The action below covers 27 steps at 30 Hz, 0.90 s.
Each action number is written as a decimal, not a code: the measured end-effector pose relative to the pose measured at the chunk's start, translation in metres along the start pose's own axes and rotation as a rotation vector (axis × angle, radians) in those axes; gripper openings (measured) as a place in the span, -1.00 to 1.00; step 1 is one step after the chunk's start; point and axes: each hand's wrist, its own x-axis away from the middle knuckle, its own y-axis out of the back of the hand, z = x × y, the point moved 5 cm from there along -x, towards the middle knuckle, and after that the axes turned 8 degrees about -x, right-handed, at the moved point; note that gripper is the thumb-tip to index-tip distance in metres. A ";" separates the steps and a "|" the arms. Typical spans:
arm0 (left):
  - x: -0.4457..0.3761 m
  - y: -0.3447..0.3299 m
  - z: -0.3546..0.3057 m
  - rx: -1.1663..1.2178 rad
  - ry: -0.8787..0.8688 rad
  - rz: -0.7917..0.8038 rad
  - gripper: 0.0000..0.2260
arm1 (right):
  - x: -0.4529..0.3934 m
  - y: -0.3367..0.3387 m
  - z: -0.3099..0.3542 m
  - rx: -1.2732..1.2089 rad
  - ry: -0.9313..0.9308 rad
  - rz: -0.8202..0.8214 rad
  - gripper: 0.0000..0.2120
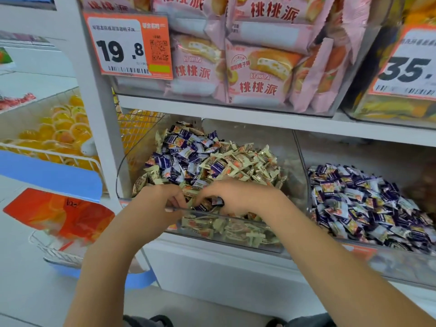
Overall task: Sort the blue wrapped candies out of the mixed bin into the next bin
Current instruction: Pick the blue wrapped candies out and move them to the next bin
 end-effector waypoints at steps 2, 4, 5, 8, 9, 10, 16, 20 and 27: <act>0.002 0.000 0.001 -0.004 -0.004 0.001 -0.81 | -0.005 -0.001 -0.002 0.042 0.005 0.031 -0.34; 0.003 0.000 0.002 -0.015 -0.009 0.001 -0.83 | -0.006 -0.001 -0.003 0.045 0.015 0.029 -0.40; 0.003 0.001 0.002 -0.018 -0.006 0.003 -0.84 | -0.007 -0.002 -0.003 0.031 0.021 0.020 -0.42; 0.005 0.002 0.003 -0.025 0.000 0.016 -0.85 | -0.007 -0.001 -0.002 -0.008 0.031 0.006 -0.52; 0.005 0.002 0.003 -0.024 -0.006 0.016 -0.86 | -0.006 0.000 -0.002 -0.005 0.022 0.010 -0.56; 0.005 0.002 0.003 -0.020 -0.010 0.013 -0.86 | -0.005 0.001 -0.001 0.006 0.016 0.011 -0.59; 0.007 -0.001 0.003 0.010 0.002 0.027 -0.87 | 0.000 -0.005 0.001 0.114 -0.021 0.022 -0.43; 0.008 -0.001 0.002 0.012 -0.008 0.033 -0.87 | 0.006 0.002 0.001 0.037 -0.027 0.033 -0.60; 0.008 -0.001 0.003 0.002 -0.001 0.048 -0.90 | 0.010 0.002 -0.010 -0.125 -0.119 0.100 -0.48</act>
